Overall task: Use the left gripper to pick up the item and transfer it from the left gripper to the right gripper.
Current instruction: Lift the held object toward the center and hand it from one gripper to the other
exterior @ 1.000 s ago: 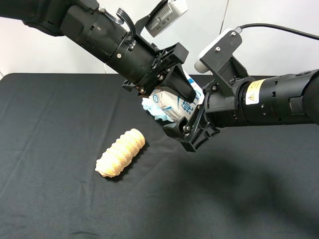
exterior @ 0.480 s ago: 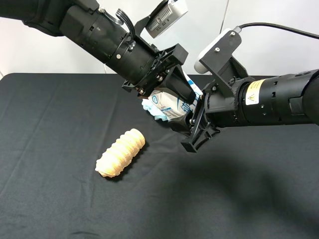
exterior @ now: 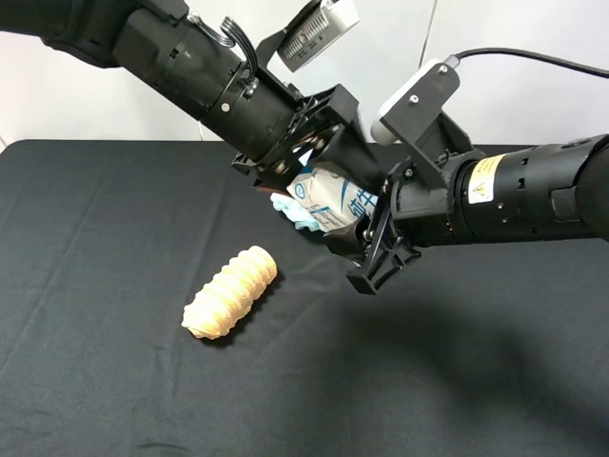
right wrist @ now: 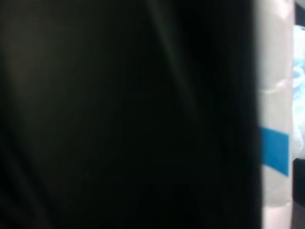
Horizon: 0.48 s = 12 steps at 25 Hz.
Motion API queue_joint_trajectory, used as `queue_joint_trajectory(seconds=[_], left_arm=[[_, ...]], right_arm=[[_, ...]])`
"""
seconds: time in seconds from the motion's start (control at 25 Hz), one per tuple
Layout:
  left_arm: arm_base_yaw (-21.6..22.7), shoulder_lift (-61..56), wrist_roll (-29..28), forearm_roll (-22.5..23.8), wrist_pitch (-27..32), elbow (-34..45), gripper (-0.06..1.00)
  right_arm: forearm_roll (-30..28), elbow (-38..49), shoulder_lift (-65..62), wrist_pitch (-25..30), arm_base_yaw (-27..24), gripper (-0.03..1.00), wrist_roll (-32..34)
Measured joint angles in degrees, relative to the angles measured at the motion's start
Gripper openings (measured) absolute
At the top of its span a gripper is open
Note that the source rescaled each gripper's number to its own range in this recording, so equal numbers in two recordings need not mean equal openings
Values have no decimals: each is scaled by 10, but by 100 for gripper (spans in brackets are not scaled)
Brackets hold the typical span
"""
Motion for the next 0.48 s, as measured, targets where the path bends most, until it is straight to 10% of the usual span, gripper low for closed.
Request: queue_joint_trajectory(seconds=[0.48], left_arm=[[1,0,-1,13,1,0,99]], right_arm=[[0,0,0,1,0,3,0]])
